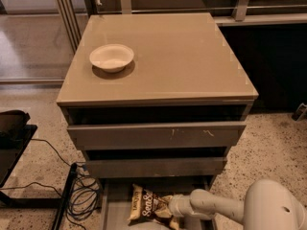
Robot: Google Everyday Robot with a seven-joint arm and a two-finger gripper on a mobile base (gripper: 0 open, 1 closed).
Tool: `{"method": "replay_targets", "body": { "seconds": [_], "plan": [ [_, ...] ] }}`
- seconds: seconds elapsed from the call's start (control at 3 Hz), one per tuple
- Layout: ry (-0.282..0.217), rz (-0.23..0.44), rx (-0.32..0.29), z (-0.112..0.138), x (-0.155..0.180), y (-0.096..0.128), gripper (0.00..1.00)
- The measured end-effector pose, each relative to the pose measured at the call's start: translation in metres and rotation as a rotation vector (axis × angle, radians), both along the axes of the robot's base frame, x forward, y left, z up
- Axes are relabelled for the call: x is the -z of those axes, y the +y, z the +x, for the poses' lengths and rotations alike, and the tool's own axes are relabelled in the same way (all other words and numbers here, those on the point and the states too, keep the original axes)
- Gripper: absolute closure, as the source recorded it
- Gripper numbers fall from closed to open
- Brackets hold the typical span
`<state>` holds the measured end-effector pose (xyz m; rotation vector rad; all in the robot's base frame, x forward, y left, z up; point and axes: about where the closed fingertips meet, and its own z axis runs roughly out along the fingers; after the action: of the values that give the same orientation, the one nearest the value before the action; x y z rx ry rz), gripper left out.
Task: Pick brown chip bag from bottom drawer and place on counter
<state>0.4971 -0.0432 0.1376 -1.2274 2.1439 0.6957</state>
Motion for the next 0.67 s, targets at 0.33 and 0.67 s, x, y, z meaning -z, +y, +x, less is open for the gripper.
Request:
{"method": "replay_targets", "body": {
  "seconds": [0.33, 0.67],
  "plan": [
    [0.0, 0.0, 0.0, 0.0, -0.007, 0.0, 1.0],
    [-0.017, -0.004, -0.013, -0.007, -0.024, -0.003, 1.0]
  ]
}}
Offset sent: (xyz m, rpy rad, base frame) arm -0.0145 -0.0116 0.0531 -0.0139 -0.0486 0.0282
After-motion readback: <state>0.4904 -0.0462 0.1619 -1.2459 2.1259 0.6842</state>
